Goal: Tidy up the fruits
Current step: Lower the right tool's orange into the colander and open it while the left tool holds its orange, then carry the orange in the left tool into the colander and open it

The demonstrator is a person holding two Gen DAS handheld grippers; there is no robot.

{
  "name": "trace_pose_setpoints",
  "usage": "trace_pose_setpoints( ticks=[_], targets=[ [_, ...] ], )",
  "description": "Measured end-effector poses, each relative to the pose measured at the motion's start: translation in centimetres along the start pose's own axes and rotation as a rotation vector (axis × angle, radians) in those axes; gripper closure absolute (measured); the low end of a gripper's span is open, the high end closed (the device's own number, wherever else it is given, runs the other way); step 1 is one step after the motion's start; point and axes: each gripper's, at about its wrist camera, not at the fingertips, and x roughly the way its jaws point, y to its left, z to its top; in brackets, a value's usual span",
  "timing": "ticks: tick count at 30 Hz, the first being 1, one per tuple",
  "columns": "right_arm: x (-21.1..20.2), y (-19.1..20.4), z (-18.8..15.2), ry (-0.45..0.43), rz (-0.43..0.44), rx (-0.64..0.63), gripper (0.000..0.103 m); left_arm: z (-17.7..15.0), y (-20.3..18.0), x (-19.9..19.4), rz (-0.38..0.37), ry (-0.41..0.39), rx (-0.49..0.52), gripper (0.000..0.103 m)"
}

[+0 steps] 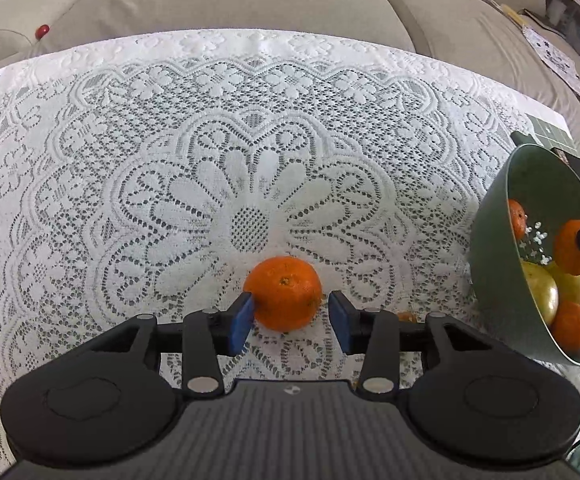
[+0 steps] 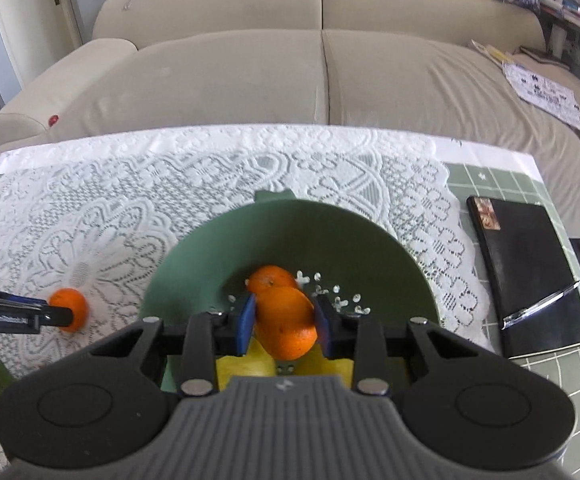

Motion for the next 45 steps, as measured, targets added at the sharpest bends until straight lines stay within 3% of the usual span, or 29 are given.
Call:
trace_pose_setpoints(
  ticks=[18,27,36,45],
  targets=[
    [4.4,0.4,-0.3,0.072,0.003,-0.049,0.075,0.9,0.0,1.3,0.079,-0.018,0.036,0.05],
    [4.4,0.5,-0.6,0.077,-0.003,-0.035,0.073,0.3,-1.7,1.8,0.157,-0.018,0.149,0.053],
    [2.6,0.9,-1.0,0.027,-0.026,-0.035,0.049,0.3,-1.7,0.5,0.156,-0.042,0.105,0.055],
    [0.4,1.9,-1.5,-0.027,-0.027,-0.065,0.039,1.5,-4.7,-4.7,0.019,-0.111,0.083,0.055]
  ],
)
